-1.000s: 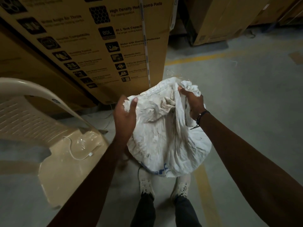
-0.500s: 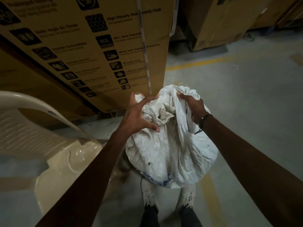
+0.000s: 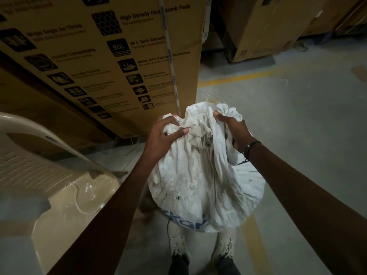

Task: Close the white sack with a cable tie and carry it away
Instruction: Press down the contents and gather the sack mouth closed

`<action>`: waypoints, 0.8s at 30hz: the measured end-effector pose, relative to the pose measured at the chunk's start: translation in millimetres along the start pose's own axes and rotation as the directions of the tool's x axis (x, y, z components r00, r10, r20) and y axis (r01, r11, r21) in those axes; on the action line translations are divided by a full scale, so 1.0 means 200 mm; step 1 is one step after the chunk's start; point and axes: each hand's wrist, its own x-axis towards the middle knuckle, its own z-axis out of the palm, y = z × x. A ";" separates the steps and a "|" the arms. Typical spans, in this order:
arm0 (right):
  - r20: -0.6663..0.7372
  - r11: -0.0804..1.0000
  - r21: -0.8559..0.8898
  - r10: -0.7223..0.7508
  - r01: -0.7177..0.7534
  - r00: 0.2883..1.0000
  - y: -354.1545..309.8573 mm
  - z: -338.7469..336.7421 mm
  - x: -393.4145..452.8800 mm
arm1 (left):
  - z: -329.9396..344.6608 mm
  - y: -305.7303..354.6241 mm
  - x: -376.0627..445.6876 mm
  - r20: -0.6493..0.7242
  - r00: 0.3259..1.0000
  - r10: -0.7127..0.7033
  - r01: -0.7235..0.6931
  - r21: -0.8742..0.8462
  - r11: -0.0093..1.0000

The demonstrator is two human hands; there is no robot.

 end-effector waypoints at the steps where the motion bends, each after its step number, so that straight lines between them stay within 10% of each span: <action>1: 0.030 1.000 -0.002 -0.008 0.008 1.000 0.00 0.00 -0.01 | 0.00 0.01 0.00 0.022 0.999 -0.030 0.032 -0.057 0.998; 12: 0.208 0.983 0.127 0.104 -0.133 0.973 0.09 -0.05 -0.06 | 0.15 -0.06 0.03 -0.285 0.929 -0.235 0.189 -0.182 0.965; 24: 0.214 0.972 0.095 0.190 -0.214 0.958 0.05 0.04 -0.10 | 0.21 0.00 0.11 0.157 0.961 -0.227 0.223 0.043 0.974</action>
